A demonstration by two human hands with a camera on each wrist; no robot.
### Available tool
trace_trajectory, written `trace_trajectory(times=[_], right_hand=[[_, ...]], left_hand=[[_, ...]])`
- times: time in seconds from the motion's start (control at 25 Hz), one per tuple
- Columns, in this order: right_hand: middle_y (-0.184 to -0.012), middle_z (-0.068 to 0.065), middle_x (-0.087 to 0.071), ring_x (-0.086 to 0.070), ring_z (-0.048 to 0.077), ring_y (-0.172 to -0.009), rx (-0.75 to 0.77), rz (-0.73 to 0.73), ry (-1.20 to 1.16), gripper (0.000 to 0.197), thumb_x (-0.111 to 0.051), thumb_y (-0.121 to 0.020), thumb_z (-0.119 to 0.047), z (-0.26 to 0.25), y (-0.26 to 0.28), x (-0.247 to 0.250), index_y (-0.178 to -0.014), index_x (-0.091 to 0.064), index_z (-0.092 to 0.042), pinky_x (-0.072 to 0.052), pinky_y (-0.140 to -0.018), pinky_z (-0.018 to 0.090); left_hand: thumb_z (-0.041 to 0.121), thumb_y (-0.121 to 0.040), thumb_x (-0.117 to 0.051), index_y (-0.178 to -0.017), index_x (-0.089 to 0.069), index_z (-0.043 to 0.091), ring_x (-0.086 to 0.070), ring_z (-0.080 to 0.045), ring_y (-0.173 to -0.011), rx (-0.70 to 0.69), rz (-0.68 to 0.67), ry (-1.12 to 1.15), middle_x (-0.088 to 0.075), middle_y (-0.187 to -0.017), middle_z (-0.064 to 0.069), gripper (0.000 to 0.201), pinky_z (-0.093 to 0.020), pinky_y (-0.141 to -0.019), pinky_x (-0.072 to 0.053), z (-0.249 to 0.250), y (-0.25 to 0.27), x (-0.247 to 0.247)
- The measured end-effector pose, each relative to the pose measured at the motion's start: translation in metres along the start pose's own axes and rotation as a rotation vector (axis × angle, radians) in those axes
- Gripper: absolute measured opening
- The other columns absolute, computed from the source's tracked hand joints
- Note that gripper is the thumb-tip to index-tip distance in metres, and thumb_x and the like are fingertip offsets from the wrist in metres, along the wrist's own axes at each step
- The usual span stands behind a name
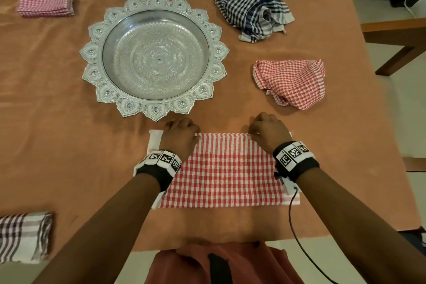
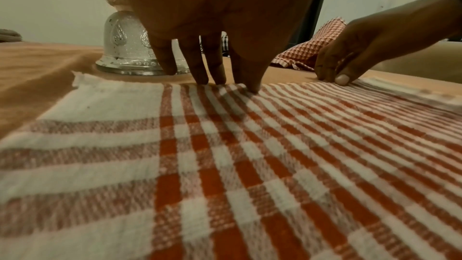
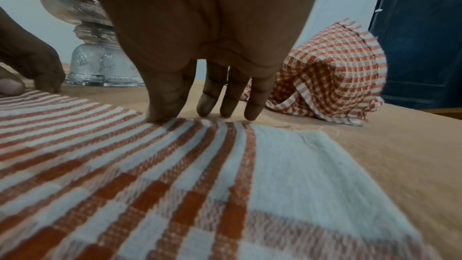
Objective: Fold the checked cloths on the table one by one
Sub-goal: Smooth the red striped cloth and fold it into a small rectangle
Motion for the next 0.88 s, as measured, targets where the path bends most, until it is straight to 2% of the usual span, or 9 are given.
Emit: trace_trajectory(times=[0.12, 0.24, 0.4, 0.52, 0.72, 0.8, 0.88], right_hand=[[-0.12, 0.004, -0.053, -0.046, 0.024, -0.109, -0.01, -0.012, -0.005, 0.024, -0.053, -0.093, -0.032, 0.0, -0.005, 0.002, -0.109, -0.065, -0.019, -0.041, -0.093, 0.039], [-0.118, 0.005, -0.053, -0.046, 0.025, -0.107, -0.003, -0.005, -0.01, 0.023, -0.05, -0.093, -0.029, 0.0, -0.006, 0.005, -0.109, -0.061, -0.018, -0.043, -0.09, 0.04], [-0.119, 0.002, -0.05, -0.044, 0.024, -0.112, 0.005, -0.03, 0.006, 0.022, -0.06, -0.087, -0.035, -0.001, -0.001, 0.002, -0.105, -0.065, -0.023, -0.039, -0.092, 0.039], [-0.121, 0.002, -0.049, -0.043, 0.025, -0.114, 0.004, -0.025, 0.014, 0.019, -0.06, -0.089, -0.034, -0.001, -0.001, 0.0, -0.103, -0.066, -0.023, -0.039, -0.094, 0.04], [-0.118, 0.004, -0.052, -0.045, 0.025, -0.11, -0.023, -0.034, -0.041, 0.018, -0.056, -0.09, -0.024, 0.002, -0.008, 0.004, -0.108, -0.059, -0.021, -0.042, -0.091, 0.04], [-0.122, 0.004, -0.051, -0.046, 0.025, -0.112, -0.046, -0.061, -0.041, 0.025, -0.057, -0.09, -0.027, -0.001, -0.006, 0.006, -0.114, -0.058, -0.022, -0.041, -0.093, 0.04], [-0.128, 0.004, -0.05, -0.046, 0.025, -0.115, -0.075, 0.006, -0.082, 0.031, -0.054, -0.091, -0.031, -0.009, 0.002, 0.009, -0.122, -0.057, -0.023, -0.038, -0.097, 0.04]], left_hand=[[0.022, -0.09, -0.058, -0.092, -0.068, 0.014, -0.053, -0.024, -0.106, 0.034, 0.028, 0.014, -0.059, -0.107, -0.002, 0.013, -0.041, -0.097, -0.031, -0.001, -0.004, 0.002], [0.02, -0.089, -0.058, -0.089, -0.066, 0.014, -0.054, -0.025, -0.103, 0.07, 0.042, 0.037, -0.06, -0.105, -0.002, 0.011, -0.04, -0.095, -0.035, 0.0, -0.005, 0.004], [0.02, -0.086, -0.06, -0.086, -0.067, 0.013, -0.055, -0.028, -0.099, 0.097, 0.049, 0.05, -0.061, -0.101, -0.004, 0.01, -0.041, -0.089, -0.04, 0.001, -0.006, 0.001], [0.019, -0.084, -0.063, -0.083, -0.068, 0.012, -0.056, -0.032, -0.096, 0.09, 0.075, 0.051, -0.062, -0.097, -0.007, 0.009, -0.042, -0.084, -0.042, -0.001, -0.008, 0.002], [0.021, -0.085, -0.061, -0.089, -0.067, 0.012, -0.057, -0.033, -0.096, 0.084, 0.079, 0.054, -0.062, -0.099, -0.007, 0.012, -0.042, -0.085, -0.04, 0.0, -0.009, 0.0], [0.024, -0.087, -0.059, -0.101, -0.066, 0.013, -0.056, -0.034, -0.102, 0.071, 0.085, 0.045, -0.061, -0.109, -0.007, 0.018, -0.045, -0.093, -0.037, 0.003, -0.006, 0.003], [0.027, -0.088, -0.053, -0.112, -0.062, 0.017, -0.052, -0.035, -0.112, 0.051, 0.113, 0.014, -0.056, -0.123, -0.007, 0.028, -0.05, -0.102, -0.031, 0.008, 0.004, 0.006]])
Point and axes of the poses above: each hand's wrist, its own y-axis away from the middle knuckle, its own x-axis out of the back of the hand, z = x × y, the point moved 3 cm from there along -y, towards the middle knuckle
